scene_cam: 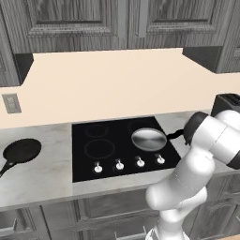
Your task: Place both pans onto different burners. Then place the squash and the steak on different pans.
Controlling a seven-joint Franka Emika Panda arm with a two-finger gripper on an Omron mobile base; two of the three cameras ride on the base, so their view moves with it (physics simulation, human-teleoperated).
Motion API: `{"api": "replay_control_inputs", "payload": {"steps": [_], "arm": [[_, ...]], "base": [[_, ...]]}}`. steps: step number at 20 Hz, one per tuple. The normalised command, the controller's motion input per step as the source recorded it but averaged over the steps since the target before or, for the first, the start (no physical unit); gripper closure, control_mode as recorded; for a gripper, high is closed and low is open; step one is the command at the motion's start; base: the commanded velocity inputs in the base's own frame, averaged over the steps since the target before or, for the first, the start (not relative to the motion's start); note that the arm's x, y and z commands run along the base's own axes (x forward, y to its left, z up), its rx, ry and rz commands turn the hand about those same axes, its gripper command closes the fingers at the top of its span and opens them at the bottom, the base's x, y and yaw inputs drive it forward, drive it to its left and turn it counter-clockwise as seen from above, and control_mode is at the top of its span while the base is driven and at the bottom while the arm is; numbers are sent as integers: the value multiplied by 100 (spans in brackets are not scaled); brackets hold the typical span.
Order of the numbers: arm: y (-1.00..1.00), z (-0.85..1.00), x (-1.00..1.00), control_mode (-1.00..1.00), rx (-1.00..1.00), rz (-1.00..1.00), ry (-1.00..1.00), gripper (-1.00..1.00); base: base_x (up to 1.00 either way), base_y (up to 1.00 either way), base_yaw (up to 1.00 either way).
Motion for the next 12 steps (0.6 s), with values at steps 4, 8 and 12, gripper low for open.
{"api": "replay_control_inputs", "payload": {"steps": [4, 8, 12], "arm": [[0, 10, -6, -100, 0, 0, -5, 100], [0, 35, -9, -100, 0, 0, -2, 100], [0, 44, -12, -100, 0, -1, 0, 100]], "base": [[0, 0, 0], [0, 0, 0], [0, 0, 0]]}}
